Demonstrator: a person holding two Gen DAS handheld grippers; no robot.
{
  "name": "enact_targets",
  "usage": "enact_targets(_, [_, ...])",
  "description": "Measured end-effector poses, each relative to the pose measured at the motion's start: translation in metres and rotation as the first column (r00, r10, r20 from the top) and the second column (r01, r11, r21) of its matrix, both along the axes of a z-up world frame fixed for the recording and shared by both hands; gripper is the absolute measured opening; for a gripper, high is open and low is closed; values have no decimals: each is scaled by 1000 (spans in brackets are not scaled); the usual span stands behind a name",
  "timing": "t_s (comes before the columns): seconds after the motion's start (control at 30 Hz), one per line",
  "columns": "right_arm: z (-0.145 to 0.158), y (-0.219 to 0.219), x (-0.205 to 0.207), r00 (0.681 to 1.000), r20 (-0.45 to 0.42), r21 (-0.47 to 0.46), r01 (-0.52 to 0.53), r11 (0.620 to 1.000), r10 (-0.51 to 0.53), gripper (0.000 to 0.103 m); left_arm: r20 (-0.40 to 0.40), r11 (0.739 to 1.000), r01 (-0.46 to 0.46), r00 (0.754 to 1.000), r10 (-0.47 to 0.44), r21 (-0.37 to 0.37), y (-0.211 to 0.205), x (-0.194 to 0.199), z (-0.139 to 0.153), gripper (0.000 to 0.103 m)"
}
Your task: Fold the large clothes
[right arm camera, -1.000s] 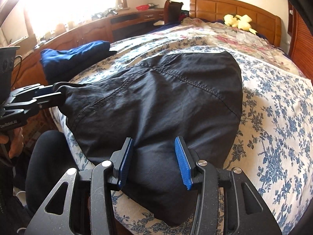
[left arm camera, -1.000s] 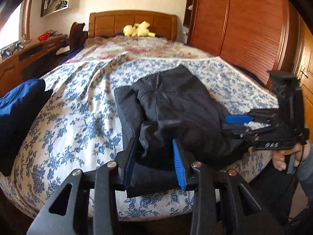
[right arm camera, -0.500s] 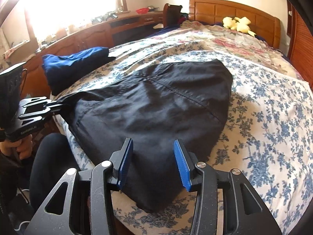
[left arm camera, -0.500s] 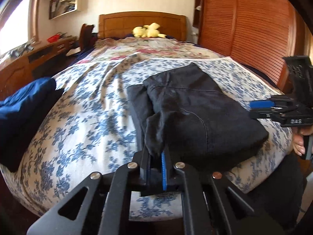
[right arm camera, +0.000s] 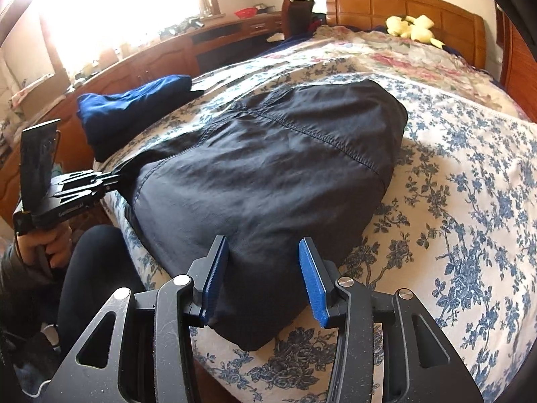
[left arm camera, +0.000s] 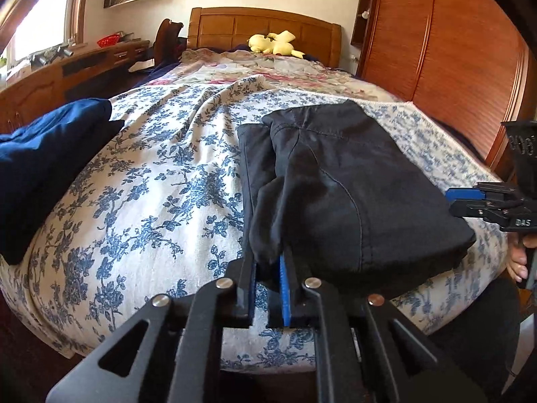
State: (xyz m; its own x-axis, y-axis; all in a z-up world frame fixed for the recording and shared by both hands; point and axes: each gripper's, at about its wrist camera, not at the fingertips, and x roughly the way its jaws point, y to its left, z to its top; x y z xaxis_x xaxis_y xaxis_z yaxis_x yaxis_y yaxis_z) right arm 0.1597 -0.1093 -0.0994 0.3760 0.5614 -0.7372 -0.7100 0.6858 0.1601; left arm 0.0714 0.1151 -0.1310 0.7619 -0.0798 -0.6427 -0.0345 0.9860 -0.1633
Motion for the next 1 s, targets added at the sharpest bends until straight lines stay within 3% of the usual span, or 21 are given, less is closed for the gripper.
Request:
enact_targets(0.17, [14,-4,22,993,114,-51,43,998,-37,46,-3,999,-12,1000,12,-34,7,-5,5,15])
enact_targets(0.33, [14,-5,77,986,136,-38,99,994,-93,47,-4,999,-34,999,34,13,6,-9,13,19])
enact_targets(0.67, [-15,11,179,980,104,-68,180,981,-172,62,-28,995,-89,996,90,45,6,-26,12,29])
enact_targets(0.8, [-28,5,199,983,24,-10,185,983,-185,69,-27,995,-82,996,84,49,2,-25,9,30])
enact_targets(1.0, [-38,12,212,983,4,-12,186,983,-185,84,-52,998,-44,998,47,52,-6,-13,-1,31])
